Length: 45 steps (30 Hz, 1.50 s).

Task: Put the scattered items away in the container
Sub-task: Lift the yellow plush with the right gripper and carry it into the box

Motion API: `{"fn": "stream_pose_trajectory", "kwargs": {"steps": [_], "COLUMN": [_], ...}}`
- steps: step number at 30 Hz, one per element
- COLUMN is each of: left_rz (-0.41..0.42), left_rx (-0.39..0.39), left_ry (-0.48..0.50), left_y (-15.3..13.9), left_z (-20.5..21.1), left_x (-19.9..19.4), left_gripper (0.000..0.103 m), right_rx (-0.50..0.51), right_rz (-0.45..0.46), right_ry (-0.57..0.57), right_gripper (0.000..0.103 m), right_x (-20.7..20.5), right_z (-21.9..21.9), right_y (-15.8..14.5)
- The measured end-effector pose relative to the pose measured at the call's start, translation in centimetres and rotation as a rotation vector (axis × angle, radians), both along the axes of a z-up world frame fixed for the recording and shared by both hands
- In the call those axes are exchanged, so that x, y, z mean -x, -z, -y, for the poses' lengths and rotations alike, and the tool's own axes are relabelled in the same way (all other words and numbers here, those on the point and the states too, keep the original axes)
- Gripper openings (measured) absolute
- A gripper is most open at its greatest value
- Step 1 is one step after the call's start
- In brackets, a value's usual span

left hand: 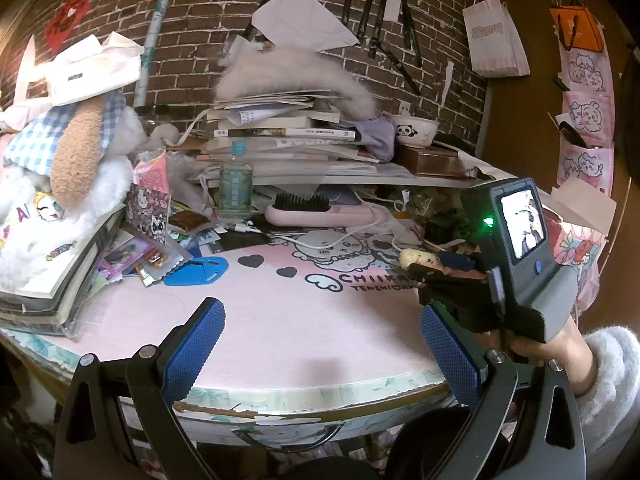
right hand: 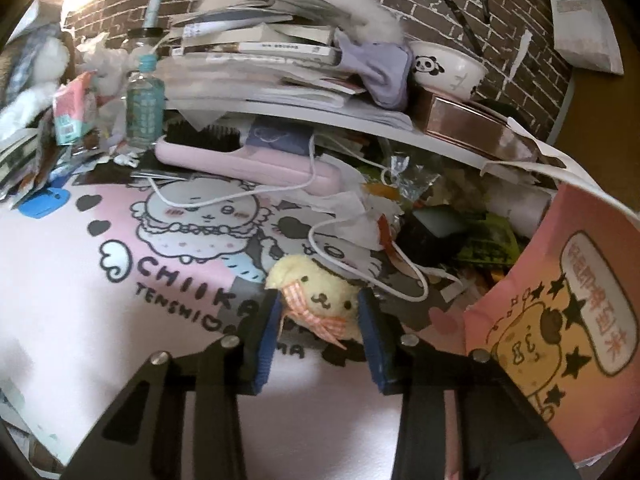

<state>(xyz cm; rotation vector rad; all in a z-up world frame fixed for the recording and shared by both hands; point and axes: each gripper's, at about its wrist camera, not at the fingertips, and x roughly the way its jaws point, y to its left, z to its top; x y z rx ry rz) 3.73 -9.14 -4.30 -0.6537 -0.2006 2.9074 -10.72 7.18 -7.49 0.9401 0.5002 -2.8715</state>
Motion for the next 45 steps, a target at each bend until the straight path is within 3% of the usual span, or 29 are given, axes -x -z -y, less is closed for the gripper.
{"fn": "stream_pose_trajectory", "kwargs": {"steps": [13,27,39,45], "left_rz": [0.001,0.001,0.013,0.011], "left_rx": [-0.007,-0.006,-0.002,0.016], "left_ry": [-0.006,0.000,0.049,0.077], "left_y": [0.1,0.1,-0.5,-0.9], "left_z": [0.0,0.0,-1.9,-3.1], "left_x": [0.1,0.2,1.5,1.5], "left_gripper": [0.098,0.098,0.098,0.098], "right_rx": [0.074,0.118,0.189,0.196], "right_rz": [-0.016,-0.075,-0.211,-0.281], "right_ry": [-0.144,-0.214,-0.254,-0.213], "right_gripper": [0.022,0.022,0.022,0.022], "right_x": [-2.5,-4.4,-7.3,-9.0], "right_z": [1.0,1.1,-1.6,-4.9], "right_y": [-0.7,-2.9,-10.3,-14.3]}}
